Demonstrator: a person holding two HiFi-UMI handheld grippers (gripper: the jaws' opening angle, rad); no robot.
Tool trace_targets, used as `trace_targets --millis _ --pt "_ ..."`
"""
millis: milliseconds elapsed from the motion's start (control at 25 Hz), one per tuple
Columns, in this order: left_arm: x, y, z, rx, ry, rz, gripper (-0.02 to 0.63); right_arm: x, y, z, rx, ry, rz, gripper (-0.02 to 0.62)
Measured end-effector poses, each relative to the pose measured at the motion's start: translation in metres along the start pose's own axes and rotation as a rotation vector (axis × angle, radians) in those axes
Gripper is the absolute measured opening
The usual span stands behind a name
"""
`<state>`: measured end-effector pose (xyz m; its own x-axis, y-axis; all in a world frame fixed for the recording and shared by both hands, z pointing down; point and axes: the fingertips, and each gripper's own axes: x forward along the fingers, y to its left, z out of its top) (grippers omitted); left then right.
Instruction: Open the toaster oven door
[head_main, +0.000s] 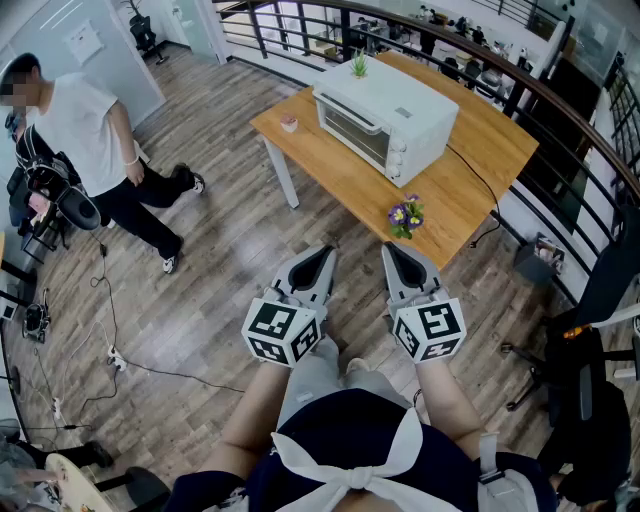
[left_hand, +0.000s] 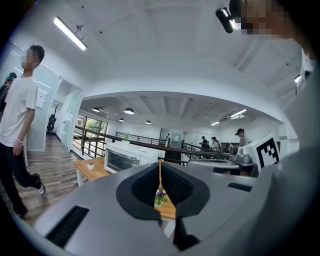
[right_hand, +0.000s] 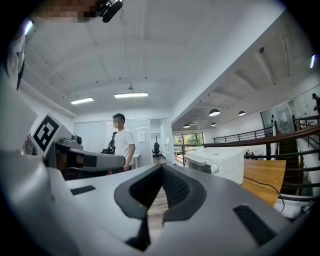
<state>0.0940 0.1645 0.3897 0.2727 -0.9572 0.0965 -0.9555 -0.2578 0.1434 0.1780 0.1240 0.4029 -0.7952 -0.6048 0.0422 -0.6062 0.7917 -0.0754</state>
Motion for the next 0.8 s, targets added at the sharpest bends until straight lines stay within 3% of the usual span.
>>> trace_targets --millis 800 --pt "0.079 0.069 0.016 0.028 0.013 -0.060 0.028 0.089 -0.034 -0.002 -0.040 0.045 -0.035 0.005"
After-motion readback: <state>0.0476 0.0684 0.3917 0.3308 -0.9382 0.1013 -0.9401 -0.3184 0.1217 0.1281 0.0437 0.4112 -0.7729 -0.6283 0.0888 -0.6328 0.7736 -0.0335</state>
